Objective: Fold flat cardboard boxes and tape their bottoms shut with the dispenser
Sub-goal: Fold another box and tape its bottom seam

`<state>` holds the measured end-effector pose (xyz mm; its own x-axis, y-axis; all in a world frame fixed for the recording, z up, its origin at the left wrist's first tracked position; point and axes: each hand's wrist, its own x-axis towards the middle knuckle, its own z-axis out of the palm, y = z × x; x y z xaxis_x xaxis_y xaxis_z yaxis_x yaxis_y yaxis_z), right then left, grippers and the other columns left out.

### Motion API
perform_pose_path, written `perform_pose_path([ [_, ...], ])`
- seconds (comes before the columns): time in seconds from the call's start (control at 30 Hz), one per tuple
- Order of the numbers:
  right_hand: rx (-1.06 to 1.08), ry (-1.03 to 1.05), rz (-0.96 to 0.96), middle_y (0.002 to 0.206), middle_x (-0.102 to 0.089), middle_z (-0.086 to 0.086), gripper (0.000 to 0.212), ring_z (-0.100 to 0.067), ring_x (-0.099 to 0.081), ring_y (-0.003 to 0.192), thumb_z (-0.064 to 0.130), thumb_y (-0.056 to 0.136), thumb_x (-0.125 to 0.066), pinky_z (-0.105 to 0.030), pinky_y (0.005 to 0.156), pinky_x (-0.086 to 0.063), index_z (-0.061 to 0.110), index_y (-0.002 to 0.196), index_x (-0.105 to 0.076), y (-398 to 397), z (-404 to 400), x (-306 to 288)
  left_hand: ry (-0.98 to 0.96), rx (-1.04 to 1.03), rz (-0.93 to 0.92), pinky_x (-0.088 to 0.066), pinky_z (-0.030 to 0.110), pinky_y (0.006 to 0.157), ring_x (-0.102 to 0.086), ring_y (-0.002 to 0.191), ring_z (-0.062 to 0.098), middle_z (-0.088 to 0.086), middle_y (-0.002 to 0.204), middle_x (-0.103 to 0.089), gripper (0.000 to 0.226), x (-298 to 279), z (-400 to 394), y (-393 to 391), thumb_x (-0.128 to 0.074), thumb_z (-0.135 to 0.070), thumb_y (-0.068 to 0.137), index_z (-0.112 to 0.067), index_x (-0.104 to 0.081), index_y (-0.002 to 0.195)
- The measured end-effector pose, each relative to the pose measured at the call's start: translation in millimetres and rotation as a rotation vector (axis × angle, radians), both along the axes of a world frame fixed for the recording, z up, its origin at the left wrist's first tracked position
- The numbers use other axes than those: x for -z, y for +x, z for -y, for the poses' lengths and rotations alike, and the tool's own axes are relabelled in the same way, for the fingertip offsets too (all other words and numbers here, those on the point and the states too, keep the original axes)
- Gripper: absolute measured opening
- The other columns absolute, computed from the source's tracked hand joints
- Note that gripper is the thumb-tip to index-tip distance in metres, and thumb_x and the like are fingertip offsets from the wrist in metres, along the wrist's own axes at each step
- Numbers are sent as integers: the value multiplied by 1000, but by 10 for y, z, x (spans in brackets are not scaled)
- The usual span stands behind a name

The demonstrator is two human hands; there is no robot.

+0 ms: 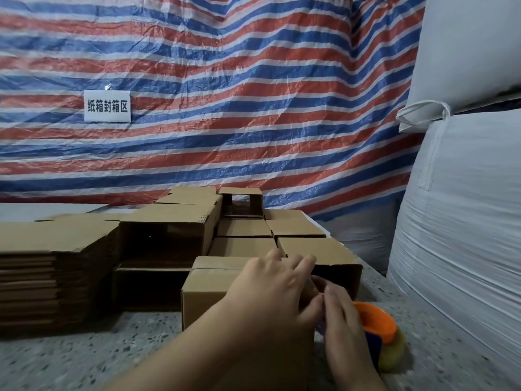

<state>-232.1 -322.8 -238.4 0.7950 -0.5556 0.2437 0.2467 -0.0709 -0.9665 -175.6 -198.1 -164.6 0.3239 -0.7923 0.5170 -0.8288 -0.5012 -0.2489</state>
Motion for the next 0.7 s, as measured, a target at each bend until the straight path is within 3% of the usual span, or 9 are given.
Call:
perform_pose_path([
  [0.1, -5, 62, -32, 88, -55, 29, 38, 6, -56, 84, 75, 70, -34, -22, 76, -47, 57, 99, -51, -38, -106, 49, -24, 9, 13, -37, 31, 67, -53, 106, 22, 0, 128, -58, 75, 24, -1, 18, -14, -67, 89, -23, -24, 149],
  [0.23, -78, 83, -33, 100, -65, 23, 38, 5, -59, 93, 68, 75, -38, -31, 82, -50, 52, 105, -55, -70, -130, 57, -68, 22, -46, -37, 32, 70, -54, 105, 20, 1, 127, -59, 74, 22, -4, 29, -13, -61, 87, -23, -29, 148],
  [0.3, -117, 28, -56, 115, -67, 15, 48, -3, -61, 105, 69, 77, -43, -38, 94, -51, 49, 117, -58, -84, -96, 83, -86, 21, -206, -44, 33, 86, -52, 118, 18, 2, 141, -52, 70, -34, -55, 49, -19, -58, 91, -25, -23, 153],
  [0.4, -150, -114, -79, 141, -53, 20, 68, 1, -53, 125, 79, 75, -49, -30, 101, -46, 53, 138, -46, -110, -26, 140, -197, 22, -248, -23, 23, 114, -34, 138, 6, -7, 158, -31, 68, -93, -277, 104, -24, -62, 95, -29, -18, 155],
  [0.47, -218, -181, -93, 147, -37, 27, 73, 2, -43, 131, 77, 80, -57, -19, 96, -42, 61, 143, -24, -108, 19, 167, -423, 27, -160, -12, 20, 115, -22, 136, -8, -20, 151, -31, 66, -43, -512, 120, -22, -68, 94, -35, -25, 152],
  [0.5, -257, -189, -94, 143, -37, 31, 75, 8, -45, 125, 67, 77, -62, -14, 90, -43, 67, 138, -19, -97, 44, 181, -586, 26, -177, -20, 20, 113, -25, 132, -12, -25, 143, -34, 63, 20, -637, 116, -23, -68, 94, -37, -30, 148],
  [0.6, -361, -178, -86, 137, -49, 27, 89, 10, -59, 112, 58, 67, -72, -13, 79, -53, 64, 140, -22, -61, 95, 225, -1045, -81, -410, -41, 26, 95, -45, 119, -4, -17, 131, -45, 59, 370, -924, 110, -27, -68, 91, -35, -39, 139],
  [0.67, -341, -192, -67, 133, -61, 18, 89, 3, -62, 115, 62, 67, -74, -18, 83, -55, 55, 143, -29, -54, 57, 195, -1119, -146, -754, -41, 32, 92, -48, 116, 7, -11, 130, -48, 49, 581, -967, 84, -31, -68, 94, -38, -42, 132],
  [0.7, -305, -191, -50, 127, -65, 20, 83, 3, -63, 114, 66, 71, -74, -18, 83, -56, 51, 142, -34, -42, 28, 155, -1164, -118, -913, -40, 35, 93, -49, 113, 8, -11, 127, -49, 30, 633, -949, 92, -35, -59, 99, -44, -43, 123],
])
